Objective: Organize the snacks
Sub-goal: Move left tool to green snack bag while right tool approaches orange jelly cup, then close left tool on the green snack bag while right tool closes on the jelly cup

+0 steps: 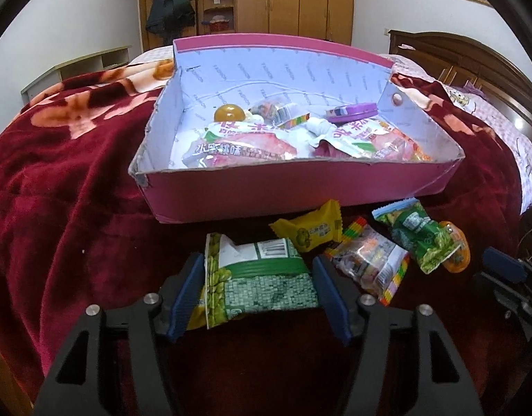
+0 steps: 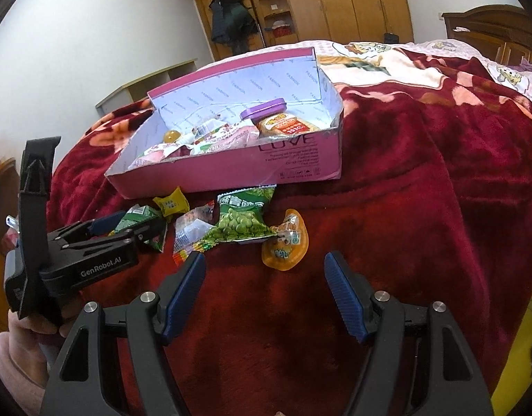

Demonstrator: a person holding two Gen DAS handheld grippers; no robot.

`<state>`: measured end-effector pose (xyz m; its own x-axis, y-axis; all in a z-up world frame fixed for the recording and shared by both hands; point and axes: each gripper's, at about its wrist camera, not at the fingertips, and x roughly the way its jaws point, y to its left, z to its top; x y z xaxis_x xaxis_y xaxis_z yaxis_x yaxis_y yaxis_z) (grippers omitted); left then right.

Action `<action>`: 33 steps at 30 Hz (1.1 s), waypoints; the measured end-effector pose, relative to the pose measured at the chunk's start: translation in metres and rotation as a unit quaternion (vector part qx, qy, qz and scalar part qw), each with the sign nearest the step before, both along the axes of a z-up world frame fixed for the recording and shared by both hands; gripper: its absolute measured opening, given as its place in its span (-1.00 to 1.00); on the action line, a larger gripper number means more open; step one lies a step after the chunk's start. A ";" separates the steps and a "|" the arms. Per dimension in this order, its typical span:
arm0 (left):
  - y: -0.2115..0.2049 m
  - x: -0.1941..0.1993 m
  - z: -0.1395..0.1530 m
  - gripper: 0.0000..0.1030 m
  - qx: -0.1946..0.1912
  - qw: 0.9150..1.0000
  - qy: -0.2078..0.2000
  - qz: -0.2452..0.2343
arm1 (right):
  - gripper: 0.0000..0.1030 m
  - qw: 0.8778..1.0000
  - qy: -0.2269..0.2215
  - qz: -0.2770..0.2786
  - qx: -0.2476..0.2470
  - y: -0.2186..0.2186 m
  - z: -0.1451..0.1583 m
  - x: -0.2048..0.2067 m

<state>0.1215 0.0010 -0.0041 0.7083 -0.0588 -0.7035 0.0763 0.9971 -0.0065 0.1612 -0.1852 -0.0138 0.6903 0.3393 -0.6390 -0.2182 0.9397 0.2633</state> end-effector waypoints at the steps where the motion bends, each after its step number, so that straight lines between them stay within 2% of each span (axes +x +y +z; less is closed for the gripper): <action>1: 0.000 -0.001 0.000 0.19 -0.002 1.000 -0.001 0.001 | 0.41 1.000 0.001 -0.001 0.002 0.000 -0.001 0.000; 2: 0.000 -0.001 0.001 0.09 -0.005 1.000 -0.002 0.000 | 0.41 1.000 0.003 -0.002 0.005 -0.001 -0.001 0.000; 8: 0.006 -0.007 0.004 -0.02 -0.036 0.999 -0.001 0.004 | 0.41 1.000 0.007 -0.005 0.006 -0.003 -0.003 0.000; 17: 0.024 -0.027 0.021 -0.03 -0.098 0.995 -0.022 0.016 | 0.41 1.000 -0.006 -0.005 -0.026 0.002 -0.005 0.000; 22: 0.022 -0.034 0.021 -0.02 -0.099 0.995 -0.028 0.010 | 0.41 0.999 -0.025 0.003 -0.043 0.008 -0.007 0.006; 24: 0.020 -0.035 0.018 -0.02 -0.097 0.995 -0.030 0.009 | 0.35 0.998 -0.028 0.006 -0.048 0.009 -0.008 0.011; 26: 0.018 -0.035 0.014 -0.02 -0.097 0.995 -0.028 0.008 | 0.09 0.998 -0.029 0.006 -0.049 0.009 -0.009 0.017; 29: 0.016 -0.033 0.005 -0.02 -0.097 0.995 -0.019 0.006 | -0.04 0.999 -0.023 0.008 -0.047 0.008 -0.014 0.024; 33: 0.011 -0.032 0.000 -0.02 -0.088 0.996 -0.019 0.005 | -0.07 0.999 -0.018 0.008 -0.044 0.008 -0.023 0.028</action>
